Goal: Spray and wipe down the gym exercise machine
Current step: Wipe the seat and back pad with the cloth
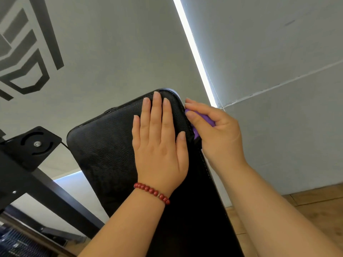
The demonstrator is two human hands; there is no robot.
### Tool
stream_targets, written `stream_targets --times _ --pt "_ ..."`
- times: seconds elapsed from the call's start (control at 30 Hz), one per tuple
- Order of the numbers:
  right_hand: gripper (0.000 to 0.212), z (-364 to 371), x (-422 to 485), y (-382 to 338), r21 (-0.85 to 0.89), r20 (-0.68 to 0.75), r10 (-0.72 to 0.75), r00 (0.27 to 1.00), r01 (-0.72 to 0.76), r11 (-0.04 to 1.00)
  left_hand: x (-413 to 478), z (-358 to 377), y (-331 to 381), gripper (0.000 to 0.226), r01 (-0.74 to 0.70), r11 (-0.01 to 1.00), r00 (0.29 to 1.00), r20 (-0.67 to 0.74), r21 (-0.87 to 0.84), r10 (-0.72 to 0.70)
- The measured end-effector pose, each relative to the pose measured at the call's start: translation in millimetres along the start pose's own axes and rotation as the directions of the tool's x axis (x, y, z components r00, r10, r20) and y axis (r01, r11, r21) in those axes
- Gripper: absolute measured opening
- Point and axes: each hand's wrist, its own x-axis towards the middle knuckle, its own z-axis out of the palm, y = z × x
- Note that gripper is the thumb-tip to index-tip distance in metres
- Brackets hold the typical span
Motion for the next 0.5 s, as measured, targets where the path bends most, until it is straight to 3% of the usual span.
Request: stream_targets --times 0.17,0.3,0.5 --pt "0.026 -16 -24 19 0.011 -0.044 0.099 0.994 -0.099 0.995 -10 5 4 0.062 -0.01 1.0 1.0 0.002 0.022 0.01" --pt "0.021 -2 10 17 0.007 -0.046 0.112 0.993 -0.112 0.994 -9 6 6 0.062 0.0 1.0 1.0 -0.002 0.032 0.0" --pt "0.016 -17 -8 31 0.048 -0.058 0.265 0.963 -0.262 0.964 -10 6 7 0.062 0.017 0.999 1.0 0.009 0.038 -0.017"
